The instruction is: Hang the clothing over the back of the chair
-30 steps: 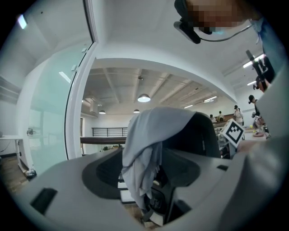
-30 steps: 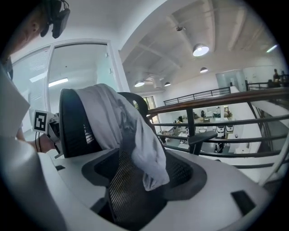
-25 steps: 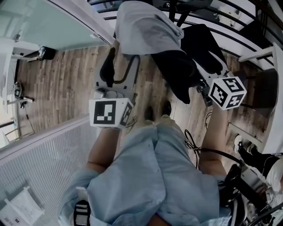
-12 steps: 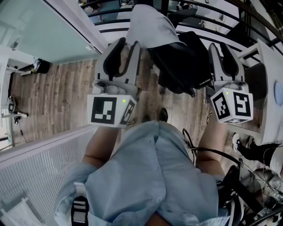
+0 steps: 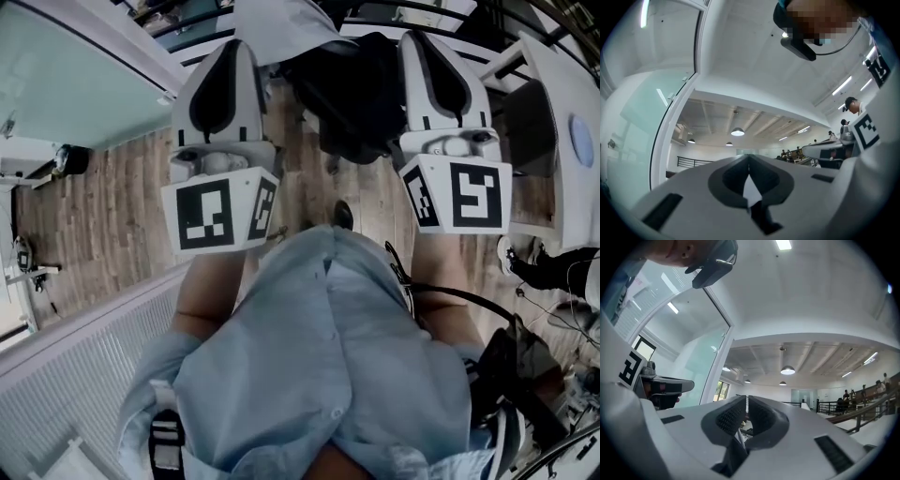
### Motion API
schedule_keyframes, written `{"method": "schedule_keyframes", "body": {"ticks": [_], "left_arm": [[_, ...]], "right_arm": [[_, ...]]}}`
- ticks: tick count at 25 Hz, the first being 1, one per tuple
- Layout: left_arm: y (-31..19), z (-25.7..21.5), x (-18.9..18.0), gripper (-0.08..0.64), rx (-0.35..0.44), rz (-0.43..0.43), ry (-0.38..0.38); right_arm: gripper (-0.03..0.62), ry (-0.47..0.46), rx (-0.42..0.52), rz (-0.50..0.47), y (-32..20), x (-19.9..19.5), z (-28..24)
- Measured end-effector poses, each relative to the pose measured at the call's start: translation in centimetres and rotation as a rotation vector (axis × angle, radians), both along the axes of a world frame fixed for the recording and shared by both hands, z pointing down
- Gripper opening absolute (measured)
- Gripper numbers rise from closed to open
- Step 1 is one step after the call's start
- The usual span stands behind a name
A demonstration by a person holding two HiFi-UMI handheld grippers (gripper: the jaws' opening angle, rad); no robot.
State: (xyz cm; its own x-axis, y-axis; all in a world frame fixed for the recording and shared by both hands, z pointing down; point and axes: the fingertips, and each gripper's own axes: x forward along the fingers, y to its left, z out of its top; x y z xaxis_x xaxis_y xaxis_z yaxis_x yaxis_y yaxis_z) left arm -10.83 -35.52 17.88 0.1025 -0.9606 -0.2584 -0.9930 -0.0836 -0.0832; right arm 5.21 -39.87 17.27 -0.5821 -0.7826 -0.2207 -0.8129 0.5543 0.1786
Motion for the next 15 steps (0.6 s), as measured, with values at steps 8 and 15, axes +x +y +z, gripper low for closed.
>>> {"method": "schedule_keyframes", "body": {"ticks": [8,15], "left_arm": [[0.3,0.0,0.7,0.014,0.0,-0.015,-0.005],[0.0,-0.1,1.1,0.014,-0.002,-0.038,-0.012]], "right_arm": [[0.017,0.0,0.005,0.001,0.9,0.2,-0.1],[0.012,0.001,-0.002,-0.019,1.2,-0.2,0.2]]}}
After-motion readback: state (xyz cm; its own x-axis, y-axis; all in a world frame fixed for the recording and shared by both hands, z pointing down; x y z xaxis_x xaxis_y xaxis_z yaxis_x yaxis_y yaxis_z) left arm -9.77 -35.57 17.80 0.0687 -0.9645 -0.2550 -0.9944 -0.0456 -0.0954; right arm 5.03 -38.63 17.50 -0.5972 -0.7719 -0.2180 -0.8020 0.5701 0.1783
